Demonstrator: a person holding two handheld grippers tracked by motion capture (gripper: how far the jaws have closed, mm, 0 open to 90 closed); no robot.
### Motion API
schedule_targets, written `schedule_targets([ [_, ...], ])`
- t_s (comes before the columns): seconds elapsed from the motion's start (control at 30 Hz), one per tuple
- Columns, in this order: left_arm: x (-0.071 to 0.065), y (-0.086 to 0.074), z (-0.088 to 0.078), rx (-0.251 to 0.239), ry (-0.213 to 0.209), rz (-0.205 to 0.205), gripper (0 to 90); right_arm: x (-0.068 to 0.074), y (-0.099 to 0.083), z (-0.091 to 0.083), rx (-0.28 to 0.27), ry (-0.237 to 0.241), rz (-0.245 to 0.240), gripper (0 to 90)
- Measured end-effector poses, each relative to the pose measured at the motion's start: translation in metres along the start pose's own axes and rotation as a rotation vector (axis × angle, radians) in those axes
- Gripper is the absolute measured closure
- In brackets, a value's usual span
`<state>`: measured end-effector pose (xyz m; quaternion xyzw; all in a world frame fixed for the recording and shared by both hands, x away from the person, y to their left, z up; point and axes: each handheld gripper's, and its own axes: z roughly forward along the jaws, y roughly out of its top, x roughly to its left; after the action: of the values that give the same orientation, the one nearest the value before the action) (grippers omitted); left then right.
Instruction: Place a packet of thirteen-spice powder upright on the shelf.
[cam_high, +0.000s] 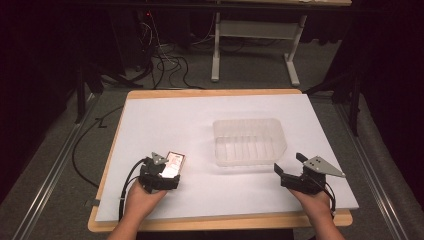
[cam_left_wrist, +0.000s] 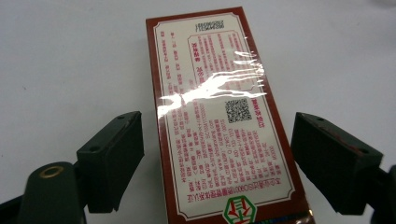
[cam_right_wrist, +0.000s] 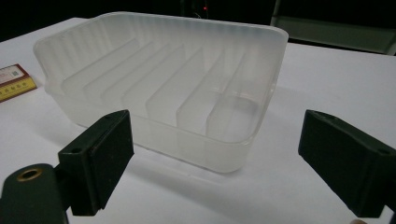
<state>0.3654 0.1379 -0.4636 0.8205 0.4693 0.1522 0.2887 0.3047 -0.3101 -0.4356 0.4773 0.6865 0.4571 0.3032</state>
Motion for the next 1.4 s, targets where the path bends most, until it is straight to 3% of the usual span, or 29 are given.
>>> schedule_targets([
  [0.43, -0.001, 0.000, -0.001, 0.038, 0.000, -0.028, 29.7, -0.001, 0.000, 0.000, 0.001, -0.001, 0.002, 11.8],
  [0.8, -0.007, -0.024, -0.025, 0.088, 0.003, -0.006, 32.2, 0.000, -0.001, -0.002, -0.005, 0.002, 0.007, 12.4],
  [0.97, -0.007, -0.026, -0.027, 0.104, -0.002, -0.005, 32.0, 0.002, 0.000, -0.001, 0.001, 0.003, 0.008, 12.5],
  [1.07, -0.006, -0.023, -0.027, 0.126, -0.010, -0.001, 30.5, 0.002, -0.001, -0.001, 0.001, 0.006, 0.006, 12.5],
  [1.17, -0.005, -0.017, -0.026, 0.166, -0.028, -0.006, 23.5, 0.001, -0.001, -0.001, 0.001, 0.004, 0.003, 12.6],
  [1.4, -0.006, -0.003, -0.022, 0.262, -0.041, 0.026, 18.9, -0.001, -0.001, -0.002, 0.000, 0.006, 0.011, 12.7],
])
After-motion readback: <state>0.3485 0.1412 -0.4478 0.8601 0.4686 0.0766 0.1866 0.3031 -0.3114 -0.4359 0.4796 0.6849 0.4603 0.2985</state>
